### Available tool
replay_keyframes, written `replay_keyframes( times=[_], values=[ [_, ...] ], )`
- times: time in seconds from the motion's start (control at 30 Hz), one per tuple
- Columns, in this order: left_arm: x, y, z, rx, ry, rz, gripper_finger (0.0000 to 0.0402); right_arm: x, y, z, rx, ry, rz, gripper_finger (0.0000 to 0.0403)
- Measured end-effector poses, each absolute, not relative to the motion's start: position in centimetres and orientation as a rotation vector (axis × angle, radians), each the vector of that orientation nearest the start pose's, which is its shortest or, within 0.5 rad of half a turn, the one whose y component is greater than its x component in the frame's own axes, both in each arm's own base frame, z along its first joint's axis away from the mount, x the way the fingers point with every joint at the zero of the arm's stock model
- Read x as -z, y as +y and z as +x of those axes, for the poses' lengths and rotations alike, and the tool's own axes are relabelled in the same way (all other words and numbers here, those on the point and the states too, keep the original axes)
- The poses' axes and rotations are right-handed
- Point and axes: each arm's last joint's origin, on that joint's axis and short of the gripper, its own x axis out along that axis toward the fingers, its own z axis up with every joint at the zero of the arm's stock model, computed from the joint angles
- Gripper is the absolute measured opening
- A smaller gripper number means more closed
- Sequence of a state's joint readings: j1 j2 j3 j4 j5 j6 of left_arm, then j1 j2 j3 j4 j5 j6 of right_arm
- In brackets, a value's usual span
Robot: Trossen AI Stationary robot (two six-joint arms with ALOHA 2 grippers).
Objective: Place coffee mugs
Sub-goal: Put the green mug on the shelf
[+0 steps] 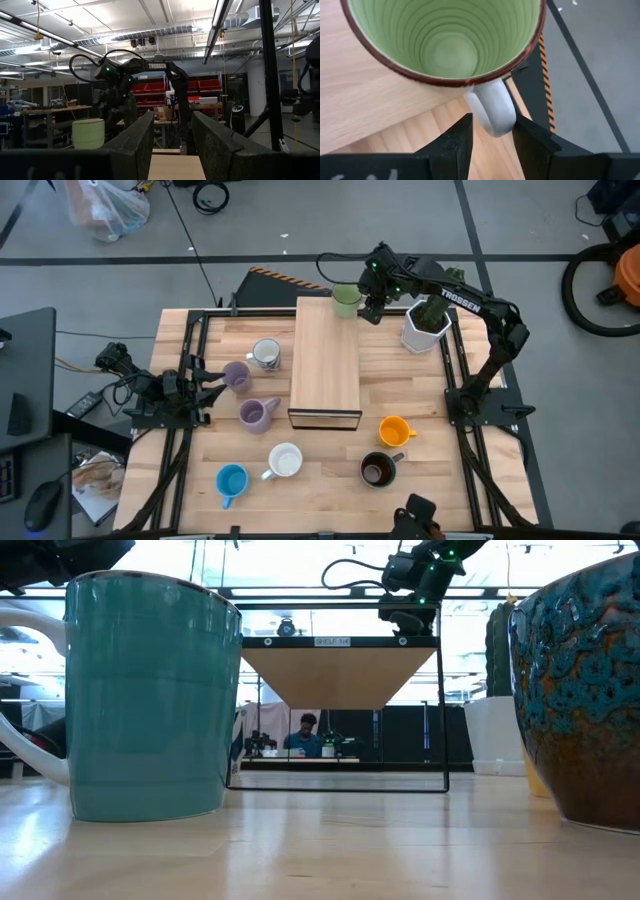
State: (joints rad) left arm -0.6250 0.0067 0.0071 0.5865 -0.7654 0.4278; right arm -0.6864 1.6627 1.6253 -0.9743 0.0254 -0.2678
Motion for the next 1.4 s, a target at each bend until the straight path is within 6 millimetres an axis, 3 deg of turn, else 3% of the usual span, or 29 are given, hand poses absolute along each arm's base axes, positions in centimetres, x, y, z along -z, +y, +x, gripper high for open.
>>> replay_keyframes(
  times=[0.3, 0.73, 0.87, 1.2, 1.4],
  values=[
    [-21.44, -2.75, 7.24, -0.228, -0.409, 0.045, 0.0139, -33.56, -21.16, 27.03, 0.492, 1.04, 0.086, 0.0154],
    [-21.44, -2.75, 7.24, -0.228, -0.409, 0.045, 0.0139, -33.66, -21.33, 27.26, 0.513, 1.006, 0.103, 0.0259],
    [-21.44, -2.75, 7.24, -0.228, -0.409, 0.045, 0.0139, -33.8, -21.62, 27.35, 0.541, 0.974, 0.115, 0.0252],
    [-21.44, -2.75, 7.24, -0.228, -0.409, 0.045, 0.0139, -33.82, -22.0, 27.15, 0.573, 0.96, 0.146, 0.0191],
    [-21.45, -2.75, 7.23, -0.228, -0.409, 0.045, 0.0139, -33.82, -22.06, 27.13, 0.574, 0.958, 0.145, 0.0179]
  ],
)
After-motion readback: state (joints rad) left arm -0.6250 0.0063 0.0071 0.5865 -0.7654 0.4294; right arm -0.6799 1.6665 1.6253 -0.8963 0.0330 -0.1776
